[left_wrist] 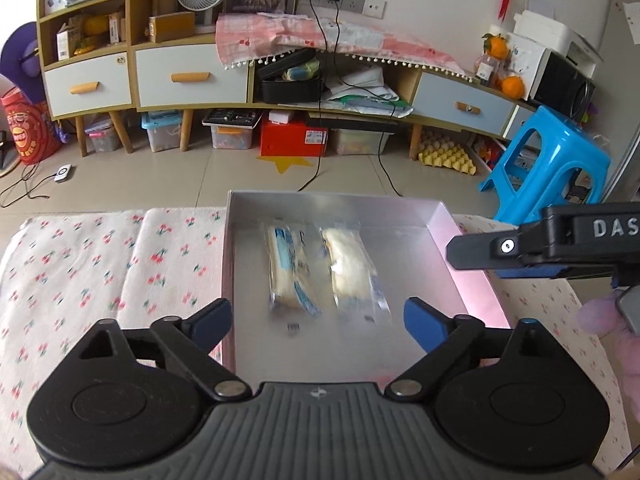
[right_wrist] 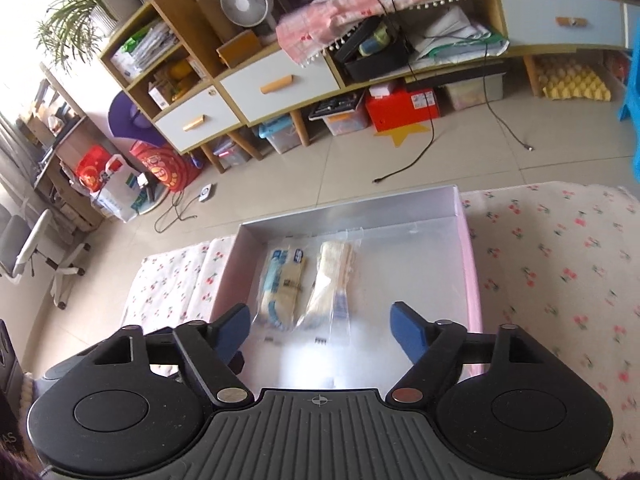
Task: Organize snacks
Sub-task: 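Move both tools back over the snack pile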
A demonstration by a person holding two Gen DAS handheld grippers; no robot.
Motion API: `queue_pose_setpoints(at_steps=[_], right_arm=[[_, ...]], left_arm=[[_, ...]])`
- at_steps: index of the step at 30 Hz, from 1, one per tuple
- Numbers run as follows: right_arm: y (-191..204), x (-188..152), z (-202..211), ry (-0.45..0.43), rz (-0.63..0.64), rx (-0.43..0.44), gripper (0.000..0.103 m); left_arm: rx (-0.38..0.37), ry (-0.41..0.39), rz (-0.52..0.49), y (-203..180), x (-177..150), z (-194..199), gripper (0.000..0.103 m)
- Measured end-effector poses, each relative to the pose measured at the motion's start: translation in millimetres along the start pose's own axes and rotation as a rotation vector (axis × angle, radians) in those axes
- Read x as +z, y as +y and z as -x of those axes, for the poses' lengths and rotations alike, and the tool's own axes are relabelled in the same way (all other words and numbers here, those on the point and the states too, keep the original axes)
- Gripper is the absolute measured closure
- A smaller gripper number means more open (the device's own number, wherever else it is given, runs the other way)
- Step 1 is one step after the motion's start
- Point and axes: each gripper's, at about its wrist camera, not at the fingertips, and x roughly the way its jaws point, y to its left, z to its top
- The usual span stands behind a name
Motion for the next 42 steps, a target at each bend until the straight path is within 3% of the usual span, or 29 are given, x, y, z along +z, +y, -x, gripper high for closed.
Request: queue_pose_setpoints(at_steps=[3, 13, 18, 30, 42], right_arm=[[4, -15, 17, -0.004, 0.011, -0.018, 0.019], [18, -74, 58, 0.02, 0.116, -0.089, 0.017], [21, -97, 72, 0.003, 0.132, -0.102, 0.009], [21, -135, 64, 0.003, 0.241, -0.171, 0.009], [3, -161, 60, 0.022, 0.32, -0.205, 0.009]], left_arm=[[0.018, 0.003, 0.007, -4, -9, 15, 0.001], [0.083, 0.052, 0.043, -7, -44, 45, 0.0], [0.094, 0.069, 0.058, -6, -61, 52, 0.0], [0.132, 0.03, -0.029, -4, -91, 57, 0.0], [0.074, -0.002, -0.028, 9, -119, 67, 0.0]])
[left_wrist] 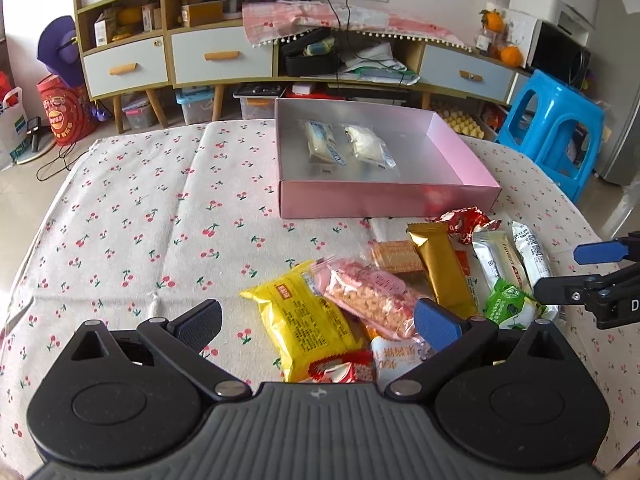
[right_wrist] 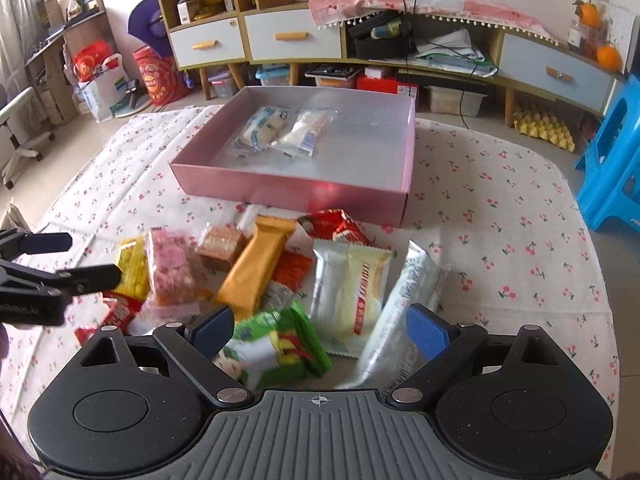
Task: Organize snacks
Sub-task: 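Move both tools back over the snack pile, then grasp the red snack with the left tool while the right tool grasps the green bag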
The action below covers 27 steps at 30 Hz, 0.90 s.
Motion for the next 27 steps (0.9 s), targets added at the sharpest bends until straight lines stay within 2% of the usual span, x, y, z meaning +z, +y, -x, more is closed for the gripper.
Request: queue_pose_setpoints(at_steps=[6, 14, 17, 21, 27], right_arm=[[-9, -17, -2, -0.023, 0.03, -0.011, 0.009], [-8, -24, -8, 0.001, 0.008, 0.067, 0.009], [-1, -22, -6, 0.0, 0.018, 0.084, 0.008], [7, -19, -2, 0.01, 0.017, 0.127, 0.008], [17, -17, -1, 0.076, -0.02, 0.201, 0.008]], left_arm=[[-0.037, 0.001, 0.006, 8, -11, -1, 0.0], [-0.111, 0.071, -0.002, 5, -17, -7, 0.006], [-0.129, 0.103, 0.001, 3, -17, -7, 0.014], [-0.179, 0.163, 0.049, 4, -17, -10, 0.03], [-0.238, 0.205, 0.111, 12, -19, -9, 0.049]])
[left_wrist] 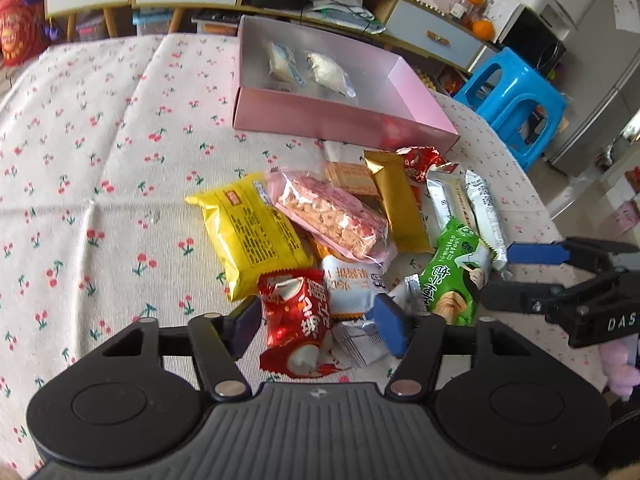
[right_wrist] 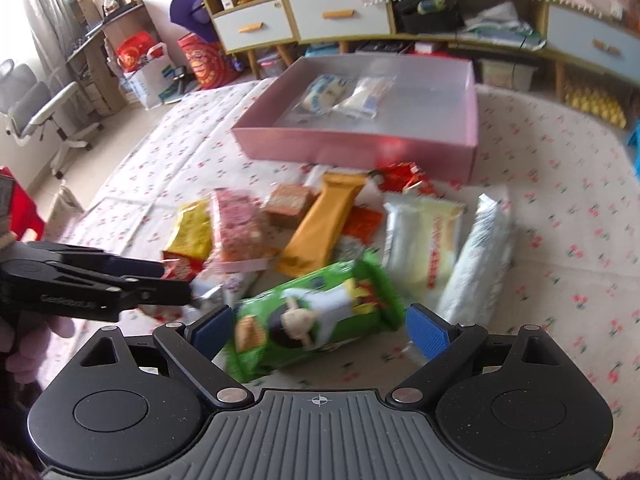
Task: Organize snacks
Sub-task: 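Grasp the red snack with the left tool while the right tool grasps the green bag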
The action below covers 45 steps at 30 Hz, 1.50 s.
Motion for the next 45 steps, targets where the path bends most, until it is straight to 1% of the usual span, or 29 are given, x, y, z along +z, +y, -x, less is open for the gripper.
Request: queue_pose_setpoints(at_steps=[4, 5, 7, 10, 12, 13, 14, 16, 21, 23, 24, 25, 28, 31, 34, 39, 45], right_arm=[[5, 0, -2, 0.032, -0.031, 0.046, 0.008], [6, 0, -3, 0.041, -0.043, 0.057, 0.009], [5, 0, -6, 0.051, -0.075, 0.081, 0.009], [1, 2, -12, 0.064, -0.139, 0.097, 0.009], [-2, 3, -16, 0.068, -0.183, 0.105, 0.009], [-4, 3, -19, 0.07, -0.207, 0.109, 0.009], [-6, 3, -21, 0.074, -0.225, 0.112, 0.009], [-9, 4, -27, 0.078, -0.261, 0.11, 0.01], [-18, 5, -36, 0.077, -0.334, 0.084, 0.02], [-22, 5, -38, 0.076, -0.365, 0.075, 0.028], [-25, 5, -39, 0.077, -0.381, 0.072, 0.03], [-27, 5, -40, 0.078, -0.396, 0.067, 0.035], [-32, 5, -40, 0.066, -0.418, 0.059, 0.046], [-33, 5, -40, 0.062, -0.424, 0.057, 0.05], [-29, 6, -36, 0.06, -0.406, 0.062, 0.056], [-22, 10, -29, 0.059, -0.382, 0.087, 0.057], [-14, 14, -22, 0.069, -0.366, 0.095, 0.057]], left_arm=[[-0.03, 0.021, 0.054, 6, 0, 0, 0.057], [-0.034, 0.023, 0.062, 6, 1, -1, 0.057], [-0.03, 0.024, 0.067, 7, 1, -1, 0.061], [-0.031, 0.03, 0.068, 6, 2, -3, 0.066], [-0.03, 0.035, 0.068, 6, 2, -4, 0.067], [-0.025, 0.036, 0.07, 6, 2, -4, 0.073], [-0.021, 0.039, 0.076, 7, 2, -4, 0.075], [-0.029, 0.043, 0.101, 10, 3, -4, 0.075], [-0.029, 0.041, 0.105, 12, 3, -1, 0.077], [-0.033, 0.043, 0.106, 13, 3, 1, 0.078], [-0.036, 0.044, 0.109, 13, 2, 2, 0.08], [-0.038, 0.045, 0.11, 14, 2, 3, 0.082], [-0.047, 0.036, 0.116, 15, 3, 7, 0.082], [-0.046, 0.028, 0.113, 15, 4, 10, 0.082], [-0.045, 0.026, 0.105, 14, 4, 12, 0.082], [-0.03, 0.013, 0.083, 8, 6, 16, 0.082], [-0.021, -0.005, 0.058, -1, 12, 19, 0.083]])
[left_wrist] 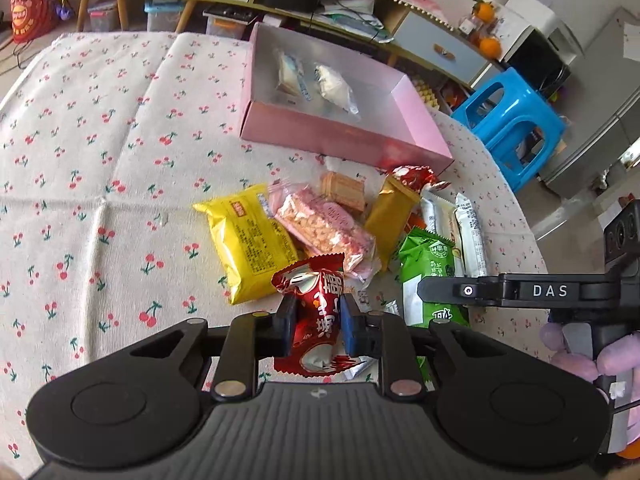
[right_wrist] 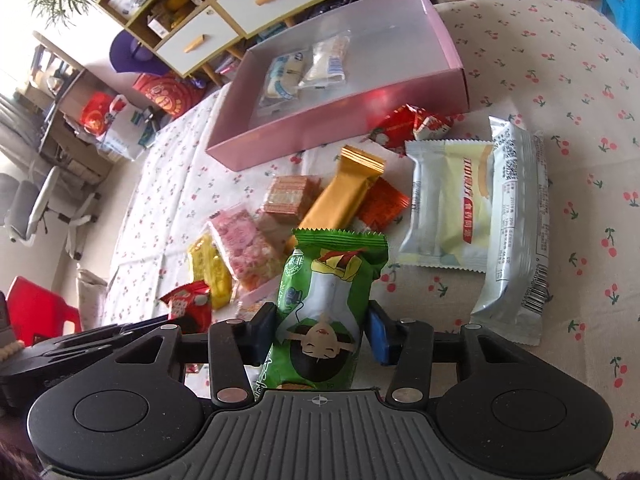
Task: Organize snacks
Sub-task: 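Grasp the red snack with the left tool while the right tool grasps the green bag, then lower both snacks into the pink box and open both tools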
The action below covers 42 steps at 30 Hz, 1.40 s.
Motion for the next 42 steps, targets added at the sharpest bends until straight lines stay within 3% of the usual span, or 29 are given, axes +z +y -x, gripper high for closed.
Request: queue_pose_setpoints(at_steps=[10, 24, 34, 42], right_arm=[[13, 16, 17, -0.053, 0.021, -0.017, 0.057], [12, 77, 48, -0.223, -0.037, -0.065, 0.057], [-11, 162, 31, -0.223, 0.052, -0.137, 0.057], [-14, 201, -9, -0.17, 0.193, -0.187, 0.056]], left_arm=[[0.024, -0.052, -0.053, -24, 15, 0, 0.083], [0.019, -0.154, -0.04, -53, 63, -11, 0.083], [0.004, -0.166, -0.135, -74, 114, -49, 0.083], [-0.008, -0.16, -0.214, -81, 137, -103, 0.083]])
